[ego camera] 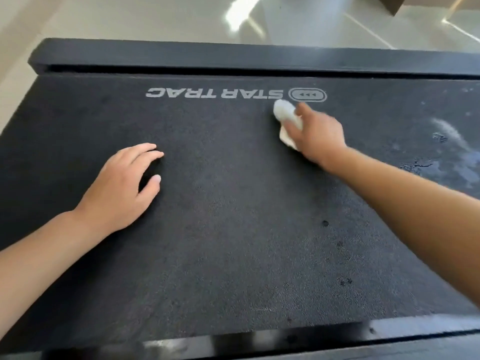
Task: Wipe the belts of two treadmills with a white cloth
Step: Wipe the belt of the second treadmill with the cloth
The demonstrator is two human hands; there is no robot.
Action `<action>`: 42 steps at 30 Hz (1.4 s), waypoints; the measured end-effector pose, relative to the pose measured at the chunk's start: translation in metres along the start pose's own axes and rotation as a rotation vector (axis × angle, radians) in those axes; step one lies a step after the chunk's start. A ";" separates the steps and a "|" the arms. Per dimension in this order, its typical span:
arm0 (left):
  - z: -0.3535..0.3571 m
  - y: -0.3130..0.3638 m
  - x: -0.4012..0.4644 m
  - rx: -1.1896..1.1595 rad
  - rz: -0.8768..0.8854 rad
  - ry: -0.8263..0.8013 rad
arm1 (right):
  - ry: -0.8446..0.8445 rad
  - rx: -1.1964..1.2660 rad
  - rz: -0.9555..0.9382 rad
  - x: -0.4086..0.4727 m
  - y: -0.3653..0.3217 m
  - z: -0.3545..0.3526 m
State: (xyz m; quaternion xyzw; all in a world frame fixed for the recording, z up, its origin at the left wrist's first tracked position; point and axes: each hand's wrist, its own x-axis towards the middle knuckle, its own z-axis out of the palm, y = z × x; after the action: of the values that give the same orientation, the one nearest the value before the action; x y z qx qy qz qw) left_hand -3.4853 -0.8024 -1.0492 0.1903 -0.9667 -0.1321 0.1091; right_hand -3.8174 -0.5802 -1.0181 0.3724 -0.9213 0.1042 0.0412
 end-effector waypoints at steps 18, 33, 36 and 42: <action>0.013 -0.003 0.000 0.001 -0.179 0.097 | 0.021 0.010 0.106 0.073 -0.012 0.011; 0.011 -0.006 -0.002 -0.065 -0.185 0.139 | -0.105 0.107 -0.373 0.068 -0.133 0.048; 0.015 -0.004 0.001 -0.045 -0.185 0.144 | 0.052 0.007 0.092 0.118 -0.033 0.033; 0.013 -0.002 0.001 -0.027 -0.195 0.131 | 0.077 -0.044 0.071 0.132 -0.122 0.058</action>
State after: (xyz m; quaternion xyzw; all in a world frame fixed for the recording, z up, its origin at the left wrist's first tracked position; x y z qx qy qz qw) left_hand -3.4889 -0.8013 -1.0618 0.2900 -0.9326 -0.1422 0.1610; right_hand -3.8276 -0.7683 -1.0346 0.3340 -0.9338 0.0995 0.0808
